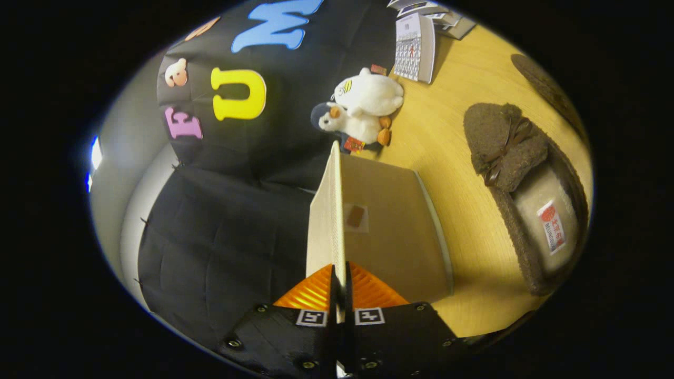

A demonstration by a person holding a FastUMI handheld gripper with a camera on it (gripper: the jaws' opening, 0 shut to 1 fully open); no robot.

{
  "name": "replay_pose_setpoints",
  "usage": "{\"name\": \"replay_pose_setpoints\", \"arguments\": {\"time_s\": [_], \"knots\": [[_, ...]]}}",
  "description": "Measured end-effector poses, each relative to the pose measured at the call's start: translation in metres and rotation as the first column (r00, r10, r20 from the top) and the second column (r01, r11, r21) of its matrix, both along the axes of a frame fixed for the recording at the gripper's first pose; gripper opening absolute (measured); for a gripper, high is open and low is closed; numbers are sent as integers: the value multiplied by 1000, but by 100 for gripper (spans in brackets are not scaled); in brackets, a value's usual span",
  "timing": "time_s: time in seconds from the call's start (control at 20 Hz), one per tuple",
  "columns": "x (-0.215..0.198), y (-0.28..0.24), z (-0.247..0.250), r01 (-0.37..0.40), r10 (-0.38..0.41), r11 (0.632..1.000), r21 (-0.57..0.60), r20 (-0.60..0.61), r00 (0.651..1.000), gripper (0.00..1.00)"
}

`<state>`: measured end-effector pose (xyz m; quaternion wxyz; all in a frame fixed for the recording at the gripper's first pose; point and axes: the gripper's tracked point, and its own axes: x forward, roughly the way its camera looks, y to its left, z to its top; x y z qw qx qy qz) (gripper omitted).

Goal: Open the storage box then place both shoes into the box .Put the left shoe in first, then the right shoe, with the right side of both shoes facing outward in a uniform manner.

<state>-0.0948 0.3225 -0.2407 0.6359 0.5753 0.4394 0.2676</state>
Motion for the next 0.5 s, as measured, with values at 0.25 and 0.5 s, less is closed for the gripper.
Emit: {"name": "replay_pose_setpoints", "arguments": {"time_s": [0.25, 0.5], "knots": [[-3, 1, 13, -65, 66, 998, -27, 48, 997, 0], [8, 3, 50, -93, 100, 994, -61, 123, 987, 0]]}}
